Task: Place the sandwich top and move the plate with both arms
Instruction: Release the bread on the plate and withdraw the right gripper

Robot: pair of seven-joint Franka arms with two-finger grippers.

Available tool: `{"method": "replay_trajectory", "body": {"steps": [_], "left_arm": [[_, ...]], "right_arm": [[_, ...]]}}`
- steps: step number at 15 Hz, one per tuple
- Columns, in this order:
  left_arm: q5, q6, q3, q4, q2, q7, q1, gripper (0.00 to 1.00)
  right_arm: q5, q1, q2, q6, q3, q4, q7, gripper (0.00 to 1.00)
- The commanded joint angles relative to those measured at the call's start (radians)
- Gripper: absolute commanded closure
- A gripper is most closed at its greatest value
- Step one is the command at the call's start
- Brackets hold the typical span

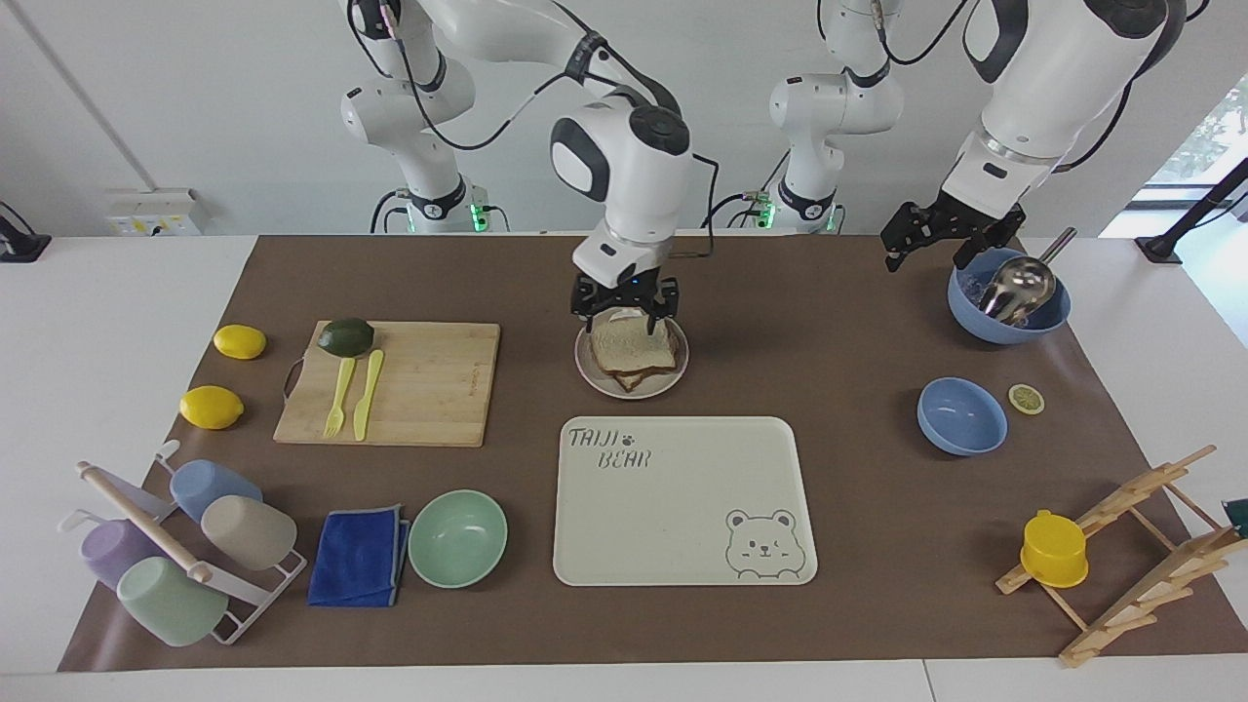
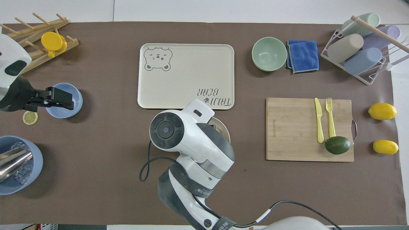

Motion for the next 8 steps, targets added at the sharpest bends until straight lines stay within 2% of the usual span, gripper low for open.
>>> {"method": "replay_trajectory", "body": {"steps": [1, 4, 6, 8], "left_arm": [[-0.012, 0.008, -0.004, -0.035, -0.031, 0.004, 0.005, 0.0], [-0.012, 0.018, -0.01, -0.038, -0.033, 0.003, 0.0, 0.0], [-0.014, 0.047, -0.01, -0.073, -0.04, 0.003, -0.015, 0.0], [-0.017, 0.079, -0.01, -0.119, -0.046, -0.014, -0.049, 0.0]], "right_arm": [[0.078, -0.089, -0.119, -0.104, 0.01, -0.028, -0.045, 0.0], [0.105, -0.224, -0.214, -0.207, 0.007, -0.025, -0.127, 0.0], [0.128, -0.316, -0.236, -0.269, 0.001, -0.006, -0.247, 0.0], [0.129, -0.405, -0.236, -0.279, -0.001, -0.012, -0.328, 0.0]]}}
